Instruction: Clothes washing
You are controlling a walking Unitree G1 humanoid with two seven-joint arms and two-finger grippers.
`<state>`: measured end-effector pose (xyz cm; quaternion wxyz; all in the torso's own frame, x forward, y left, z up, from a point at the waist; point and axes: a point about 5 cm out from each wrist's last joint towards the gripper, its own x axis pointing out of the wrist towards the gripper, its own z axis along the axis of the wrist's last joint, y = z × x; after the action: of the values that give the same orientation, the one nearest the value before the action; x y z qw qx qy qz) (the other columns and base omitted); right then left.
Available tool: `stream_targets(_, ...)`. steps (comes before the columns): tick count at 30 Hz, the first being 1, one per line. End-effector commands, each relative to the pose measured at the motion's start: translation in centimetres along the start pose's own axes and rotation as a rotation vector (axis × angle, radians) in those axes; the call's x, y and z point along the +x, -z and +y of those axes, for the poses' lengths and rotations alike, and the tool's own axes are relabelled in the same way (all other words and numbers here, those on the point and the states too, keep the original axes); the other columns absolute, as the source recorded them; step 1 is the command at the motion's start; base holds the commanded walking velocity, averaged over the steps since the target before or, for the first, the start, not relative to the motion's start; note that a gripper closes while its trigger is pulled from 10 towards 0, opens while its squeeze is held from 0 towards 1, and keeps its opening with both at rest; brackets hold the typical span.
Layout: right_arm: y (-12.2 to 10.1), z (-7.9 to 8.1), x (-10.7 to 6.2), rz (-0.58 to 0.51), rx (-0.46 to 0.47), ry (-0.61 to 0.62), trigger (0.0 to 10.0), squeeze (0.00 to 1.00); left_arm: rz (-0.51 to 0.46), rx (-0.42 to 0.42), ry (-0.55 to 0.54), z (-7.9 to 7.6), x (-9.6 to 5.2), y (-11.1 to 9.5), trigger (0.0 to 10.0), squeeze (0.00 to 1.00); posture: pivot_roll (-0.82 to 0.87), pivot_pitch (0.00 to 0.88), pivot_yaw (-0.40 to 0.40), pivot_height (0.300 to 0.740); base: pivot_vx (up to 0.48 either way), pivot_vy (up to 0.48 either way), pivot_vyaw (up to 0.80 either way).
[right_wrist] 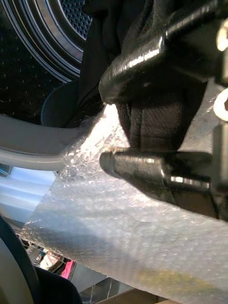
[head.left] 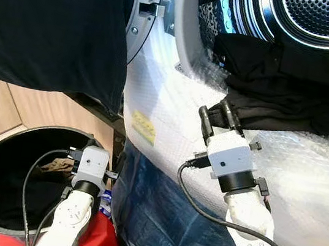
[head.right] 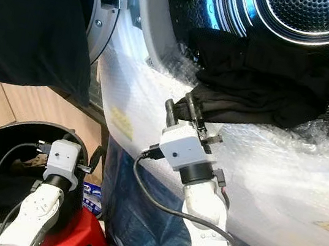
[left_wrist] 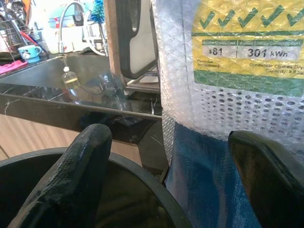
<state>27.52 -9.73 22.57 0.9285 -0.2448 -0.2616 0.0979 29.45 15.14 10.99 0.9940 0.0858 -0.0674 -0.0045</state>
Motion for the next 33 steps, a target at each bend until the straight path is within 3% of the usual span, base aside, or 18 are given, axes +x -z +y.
stream_targets(1,-0.31,-0.34,-0.32,-0.016,-0.012,0.010,10.0,1.00,-0.011,0.002,-0.002,-0.10,0.04,-0.29,10.0,0.00,0.02,0.072,-0.086,0.740,0.000,0.000,0.00)
stream_targets(14,-1.07,-0.54,-0.26,-0.063,-0.031,0.036,10.0,1.00,-0.011,0.002,0.002,-0.14,0.02,-0.29,10.0,0.00,0.02,0.075,-0.083,0.740,0.000,0.000,0.00)
stream_targets(15,-0.89,-0.48,-0.21,-0.053,-0.036,0.031,10.0,0.88,-0.011,0.002,0.003,-0.14,0.03,-0.29,10.0,0.00,0.02,0.076,-0.084,0.740,0.000,0.000,0.00)
stream_targets(16,-0.66,-0.41,-0.15,-0.041,-0.041,0.024,10.0,0.06,-0.011,0.001,0.003,-0.16,0.06,-0.30,10.0,0.00,0.02,0.076,-0.084,0.740,0.000,0.000,0.00)
stream_targets(17,-0.55,-0.38,-0.16,-0.036,-0.045,0.023,10.0,0.00,-0.011,0.001,0.003,-0.17,0.07,-0.31,10.0,0.00,0.02,0.076,-0.084,0.740,0.000,0.000,0.00)
stream_targets(27,-0.38,-0.27,0.09,-0.029,-0.060,0.023,10.0,0.00,-0.015,0.000,0.000,-0.18,0.19,-0.47,10.0,0.00,0.02,0.088,-0.087,0.740,0.000,0.000,0.00)
stream_targets(28,-0.40,-0.31,0.13,-0.032,-0.062,0.026,3.5,0.00,-0.015,0.000,-0.003,-0.14,0.20,-0.48,10.0,0.00,0.03,0.097,-0.089,0.740,0.000,0.000,0.00)
stream_targets(29,-0.42,-0.35,0.18,-0.035,-0.070,0.029,0.0,0.00,-0.015,0.000,-0.006,-0.10,0.20,-0.48,10.0,0.00,0.03,0.097,-0.089,0.740,0.000,0.000,0.00)
stream_targets(33,-0.20,-0.44,0.45,-0.023,-0.093,0.035,0.0,0.00,-0.015,0.000,-0.011,0.01,0.22,-0.53,10.0,0.00,0.03,0.110,-0.090,0.740,0.000,0.000,0.00)
